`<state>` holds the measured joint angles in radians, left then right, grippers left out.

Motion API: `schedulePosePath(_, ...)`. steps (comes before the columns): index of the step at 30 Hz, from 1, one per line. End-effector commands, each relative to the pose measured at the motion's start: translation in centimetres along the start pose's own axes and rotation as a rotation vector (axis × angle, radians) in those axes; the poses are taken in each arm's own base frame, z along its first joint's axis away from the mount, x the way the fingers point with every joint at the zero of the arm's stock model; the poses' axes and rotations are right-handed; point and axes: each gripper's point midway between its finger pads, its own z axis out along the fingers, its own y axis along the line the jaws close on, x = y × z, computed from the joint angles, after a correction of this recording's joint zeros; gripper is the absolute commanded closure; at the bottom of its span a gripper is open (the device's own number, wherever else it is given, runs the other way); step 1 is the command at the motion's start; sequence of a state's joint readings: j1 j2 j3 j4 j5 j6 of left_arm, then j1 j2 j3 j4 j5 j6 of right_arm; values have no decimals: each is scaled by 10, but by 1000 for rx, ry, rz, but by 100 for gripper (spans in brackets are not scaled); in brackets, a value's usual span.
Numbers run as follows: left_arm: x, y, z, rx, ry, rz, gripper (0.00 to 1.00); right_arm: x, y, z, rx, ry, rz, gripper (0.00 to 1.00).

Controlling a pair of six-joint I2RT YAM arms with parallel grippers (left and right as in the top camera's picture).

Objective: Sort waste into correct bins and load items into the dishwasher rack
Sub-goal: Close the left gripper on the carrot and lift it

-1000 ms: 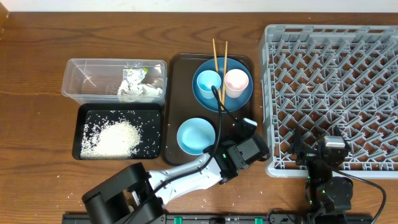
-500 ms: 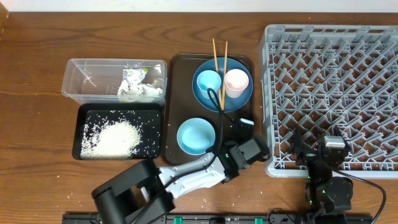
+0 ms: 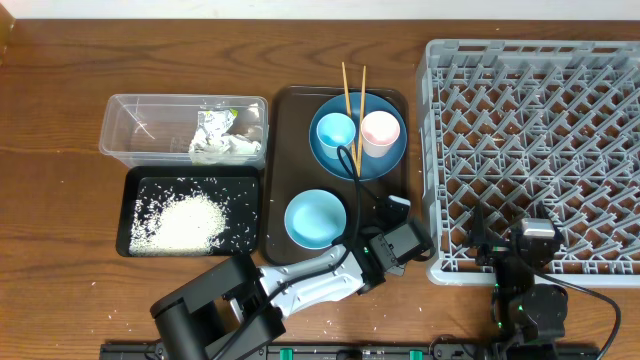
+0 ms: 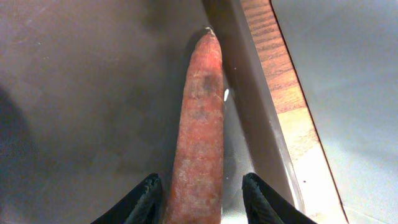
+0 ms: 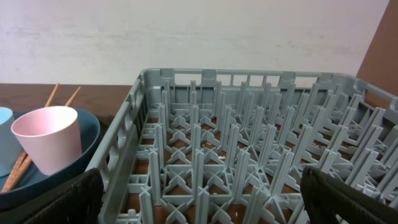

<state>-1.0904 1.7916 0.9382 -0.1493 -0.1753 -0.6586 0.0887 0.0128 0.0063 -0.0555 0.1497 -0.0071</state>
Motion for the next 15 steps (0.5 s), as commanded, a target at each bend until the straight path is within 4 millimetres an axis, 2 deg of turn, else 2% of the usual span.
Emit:
schedulePosePath(1, 0, -3, 1, 8, 8, -7, 55, 1, -3, 0, 14, 5, 6, 1)
schedulePosePath(15, 17, 6, 17, -33, 54, 8, 57, 1, -3, 0, 14, 5, 6, 1)
